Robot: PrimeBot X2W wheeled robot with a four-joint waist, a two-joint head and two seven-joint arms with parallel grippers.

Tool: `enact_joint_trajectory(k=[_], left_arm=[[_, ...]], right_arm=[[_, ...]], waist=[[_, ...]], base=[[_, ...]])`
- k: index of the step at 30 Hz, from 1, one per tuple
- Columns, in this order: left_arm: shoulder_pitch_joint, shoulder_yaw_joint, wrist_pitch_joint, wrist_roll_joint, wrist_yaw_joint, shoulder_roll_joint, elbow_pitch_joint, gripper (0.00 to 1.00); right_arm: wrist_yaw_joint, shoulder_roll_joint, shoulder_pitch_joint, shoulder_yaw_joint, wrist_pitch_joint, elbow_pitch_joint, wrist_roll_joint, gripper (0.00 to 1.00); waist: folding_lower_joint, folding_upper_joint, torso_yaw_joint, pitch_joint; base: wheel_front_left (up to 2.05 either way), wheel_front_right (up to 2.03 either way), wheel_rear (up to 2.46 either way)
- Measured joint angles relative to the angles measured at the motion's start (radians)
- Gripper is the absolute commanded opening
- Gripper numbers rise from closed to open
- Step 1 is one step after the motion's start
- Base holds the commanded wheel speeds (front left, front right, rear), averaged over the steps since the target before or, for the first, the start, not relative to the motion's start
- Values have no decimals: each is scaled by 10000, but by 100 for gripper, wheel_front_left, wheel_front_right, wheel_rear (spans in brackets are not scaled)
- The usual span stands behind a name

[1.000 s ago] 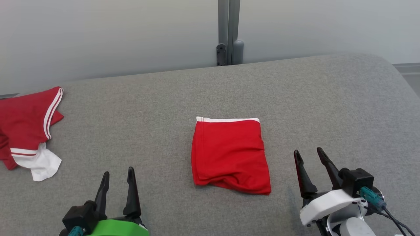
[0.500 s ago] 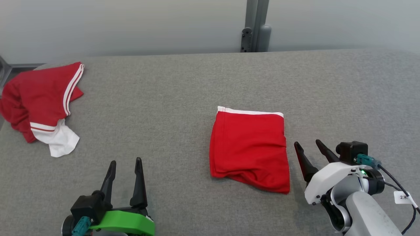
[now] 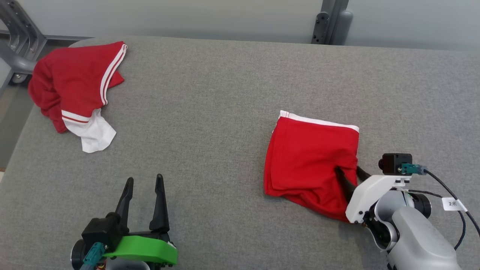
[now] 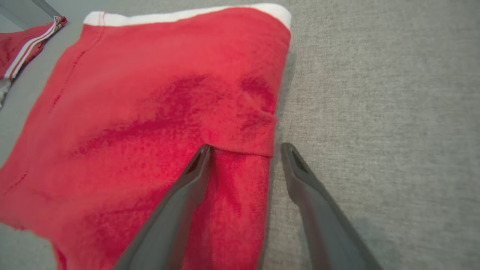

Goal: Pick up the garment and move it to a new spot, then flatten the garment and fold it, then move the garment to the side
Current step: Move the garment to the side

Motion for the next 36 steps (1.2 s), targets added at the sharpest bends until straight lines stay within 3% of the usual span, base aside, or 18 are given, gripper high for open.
enact_joint_trajectory(k=[2,12,21,30,36], left_arm=[[-21,21,0,0,12,0,-8,100],[-124,40,0,169,-33,0,-163,100],[-646,-125,0,571,-226,8,-244,100],[-1515,-474,288,1028,-435,353,-339,100],[-1871,-644,539,1135,-476,539,-612,100]], right_arm=[[2,-56,-203,167,38,184,174,0],[8,-752,-971,1028,-591,387,495,0],[6,-1406,-1756,1095,-1030,558,493,0],[6,-1444,-2790,1145,-1601,1162,610,0],[6,-1482,-3355,1337,-2102,1687,709,0]], waist=[[0,0,33,67],[0,0,-631,205],[0,0,-2123,496],[0,0,-3909,1197],[0,0,-4539,2007]], base=[[0,0,0],[0,0,0],[0,0,0],[0,0,0],[0,0,0]])
